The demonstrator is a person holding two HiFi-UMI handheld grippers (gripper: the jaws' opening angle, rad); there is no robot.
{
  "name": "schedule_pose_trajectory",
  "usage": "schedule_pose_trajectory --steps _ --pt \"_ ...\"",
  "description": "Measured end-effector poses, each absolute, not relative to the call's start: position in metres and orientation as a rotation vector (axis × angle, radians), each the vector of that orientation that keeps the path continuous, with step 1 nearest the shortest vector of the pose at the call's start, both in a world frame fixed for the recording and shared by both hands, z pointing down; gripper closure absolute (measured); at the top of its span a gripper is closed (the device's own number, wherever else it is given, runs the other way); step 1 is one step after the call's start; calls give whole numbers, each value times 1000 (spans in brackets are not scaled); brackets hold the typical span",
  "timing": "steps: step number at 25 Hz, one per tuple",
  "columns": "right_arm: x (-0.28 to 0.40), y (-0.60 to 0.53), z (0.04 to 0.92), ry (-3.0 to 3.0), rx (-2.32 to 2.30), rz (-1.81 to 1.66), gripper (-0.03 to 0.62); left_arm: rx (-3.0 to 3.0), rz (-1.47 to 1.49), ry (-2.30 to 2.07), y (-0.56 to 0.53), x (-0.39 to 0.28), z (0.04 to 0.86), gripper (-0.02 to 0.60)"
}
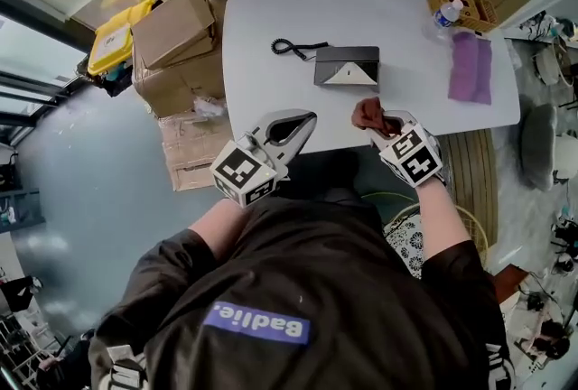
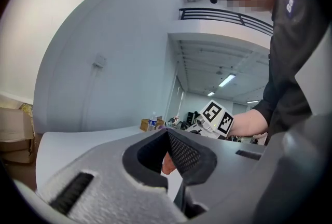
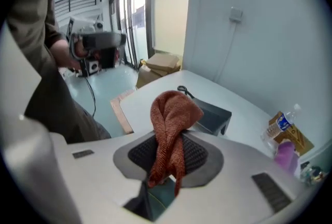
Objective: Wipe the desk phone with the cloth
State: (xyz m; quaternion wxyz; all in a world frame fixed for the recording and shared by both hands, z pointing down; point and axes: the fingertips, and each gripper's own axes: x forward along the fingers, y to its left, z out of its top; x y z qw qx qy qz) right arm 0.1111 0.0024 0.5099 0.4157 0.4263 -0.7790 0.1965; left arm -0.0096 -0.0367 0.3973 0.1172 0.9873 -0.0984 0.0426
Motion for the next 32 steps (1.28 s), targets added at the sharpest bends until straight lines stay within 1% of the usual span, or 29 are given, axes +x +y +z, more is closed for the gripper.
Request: schedule_pose_trajectory --steps 5,10,14,22,32 --pt "65 3 430 -2237 1205 533 484 2835 79 -267 -27 -24 374 572" --pt "48 0 358 -2476 1254 502 484 2815 22 -291 -20 -20 341 572" --pt "44 5 320 -2609 1299 453 484 2820 -16 -276 -13 -10 319 572" --pt "43 7 304 -2722 1267 387 484 2839 -9 -287 -2 2 311 572" --pt "42 15 307 -2726 1251 402 484 2855 6 -288 10 2 312 572"
